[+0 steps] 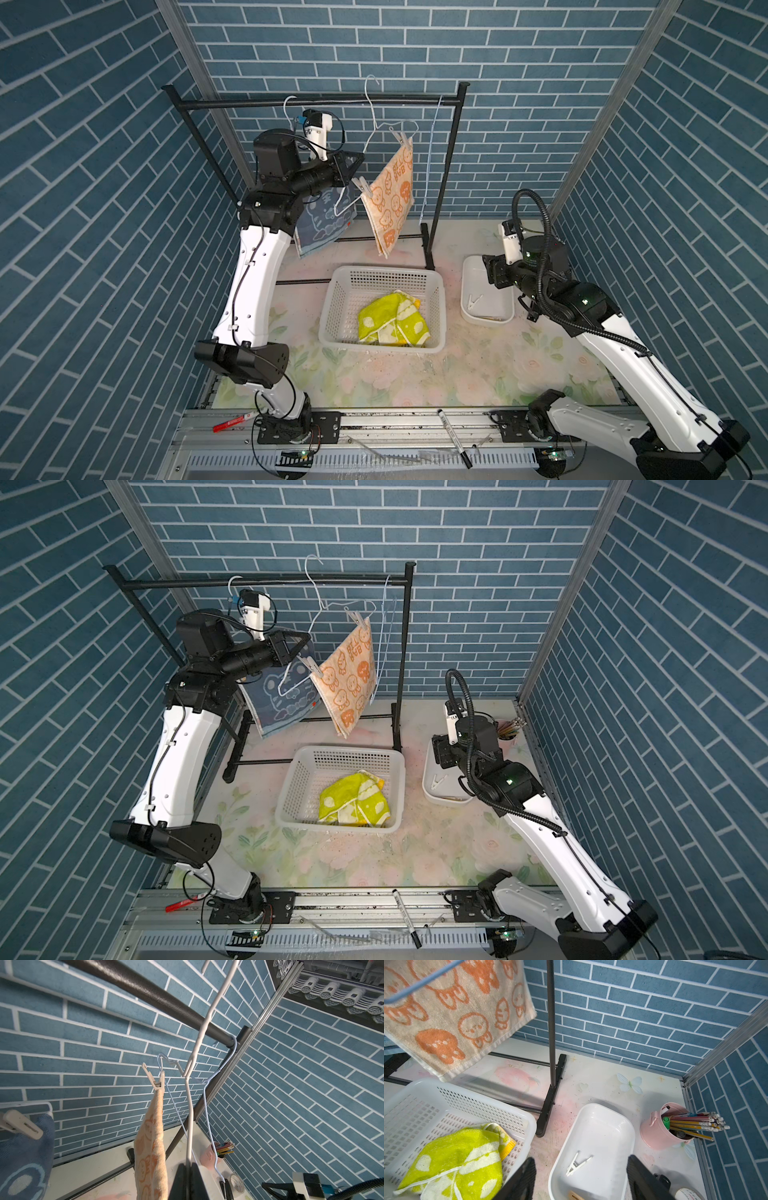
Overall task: Remove the clothespins securing towels to the hanger
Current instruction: Pick up the hanger from the clothesline.
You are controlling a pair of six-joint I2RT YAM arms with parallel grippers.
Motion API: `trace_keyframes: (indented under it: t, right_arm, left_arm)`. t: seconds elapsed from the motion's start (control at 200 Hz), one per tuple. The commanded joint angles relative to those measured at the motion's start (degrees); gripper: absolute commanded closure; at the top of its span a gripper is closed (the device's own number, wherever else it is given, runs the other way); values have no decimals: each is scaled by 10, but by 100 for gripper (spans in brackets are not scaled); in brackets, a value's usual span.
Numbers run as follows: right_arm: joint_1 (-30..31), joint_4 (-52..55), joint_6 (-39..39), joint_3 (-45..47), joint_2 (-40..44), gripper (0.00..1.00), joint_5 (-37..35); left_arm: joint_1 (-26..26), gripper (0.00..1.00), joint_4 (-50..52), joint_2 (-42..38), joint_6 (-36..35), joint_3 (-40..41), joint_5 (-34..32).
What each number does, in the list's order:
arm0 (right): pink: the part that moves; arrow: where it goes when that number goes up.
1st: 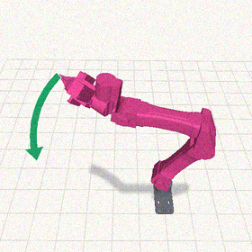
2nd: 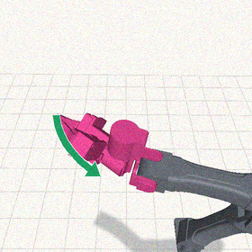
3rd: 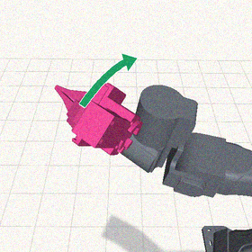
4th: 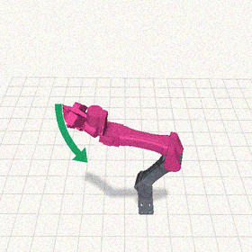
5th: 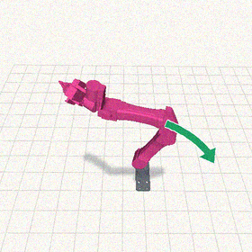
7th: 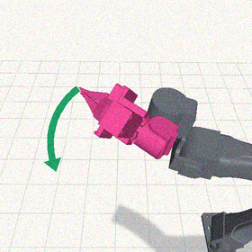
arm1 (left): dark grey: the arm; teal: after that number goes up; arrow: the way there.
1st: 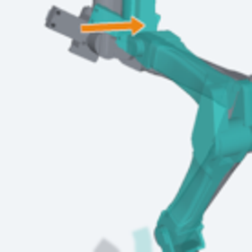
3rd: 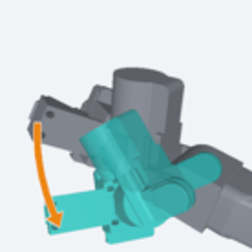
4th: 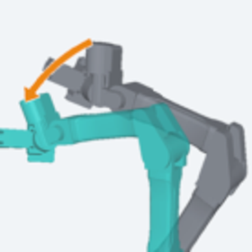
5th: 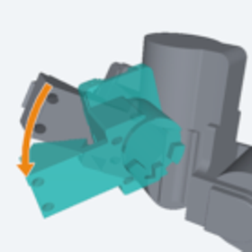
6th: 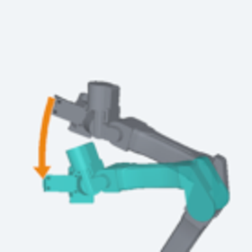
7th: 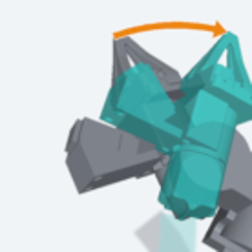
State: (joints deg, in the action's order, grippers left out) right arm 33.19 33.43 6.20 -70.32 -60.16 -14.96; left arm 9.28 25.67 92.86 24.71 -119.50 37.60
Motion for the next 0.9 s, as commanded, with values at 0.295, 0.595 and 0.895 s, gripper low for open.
trace_keyframes:
  t: [0.295, 0.595, 0.895]
  right_arm:
    - [-2, -24, 21, -2, 11, 30, 23]
    - [-2, -45, 31, -4, 0, 30, 50]
    - [-2, -55, 47, -3, -3, 31, 81]
  left_arm:
    - [19, 100, -109, -260, 17, 326, -100]
    - [60, 100, 56, -390, 6, 364, -172]
    - [61, 100, 148, -443, 29, 387, -173]
